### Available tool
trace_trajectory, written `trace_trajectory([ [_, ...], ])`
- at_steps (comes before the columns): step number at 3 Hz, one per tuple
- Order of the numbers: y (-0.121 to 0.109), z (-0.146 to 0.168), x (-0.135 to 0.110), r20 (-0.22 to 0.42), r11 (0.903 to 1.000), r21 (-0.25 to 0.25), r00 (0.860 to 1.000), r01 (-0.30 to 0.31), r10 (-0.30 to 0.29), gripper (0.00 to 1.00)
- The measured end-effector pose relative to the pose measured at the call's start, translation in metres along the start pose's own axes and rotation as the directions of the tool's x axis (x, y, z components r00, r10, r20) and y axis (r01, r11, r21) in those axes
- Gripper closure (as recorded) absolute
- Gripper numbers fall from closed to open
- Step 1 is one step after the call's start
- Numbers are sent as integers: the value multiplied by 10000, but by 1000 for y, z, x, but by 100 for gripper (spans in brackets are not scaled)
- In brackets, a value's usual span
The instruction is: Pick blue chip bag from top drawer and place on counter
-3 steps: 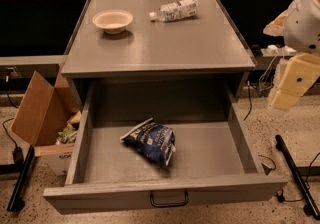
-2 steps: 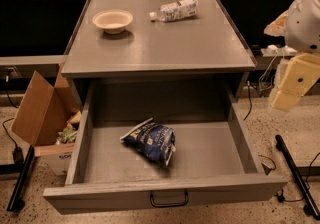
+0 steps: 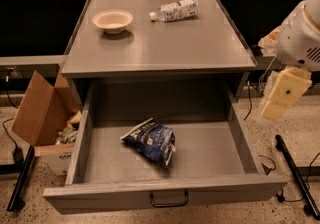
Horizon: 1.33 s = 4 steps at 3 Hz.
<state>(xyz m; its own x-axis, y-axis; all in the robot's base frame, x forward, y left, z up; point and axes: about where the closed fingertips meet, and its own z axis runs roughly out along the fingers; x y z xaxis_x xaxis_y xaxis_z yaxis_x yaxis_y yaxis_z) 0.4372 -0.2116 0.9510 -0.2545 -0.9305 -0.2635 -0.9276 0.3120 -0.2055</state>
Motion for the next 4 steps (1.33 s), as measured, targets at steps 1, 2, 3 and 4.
trace_trajectory([
  [1,2,25,3,359,9995,107,9989,-297,293,0],
  [2,17,84,-13,884,9993,-368,9961,29,4,0],
  [3,21,122,-26,1298,9977,-660,9915,144,-57,0],
  [4,27,166,-50,1550,9904,-1322,9877,411,-203,0],
])
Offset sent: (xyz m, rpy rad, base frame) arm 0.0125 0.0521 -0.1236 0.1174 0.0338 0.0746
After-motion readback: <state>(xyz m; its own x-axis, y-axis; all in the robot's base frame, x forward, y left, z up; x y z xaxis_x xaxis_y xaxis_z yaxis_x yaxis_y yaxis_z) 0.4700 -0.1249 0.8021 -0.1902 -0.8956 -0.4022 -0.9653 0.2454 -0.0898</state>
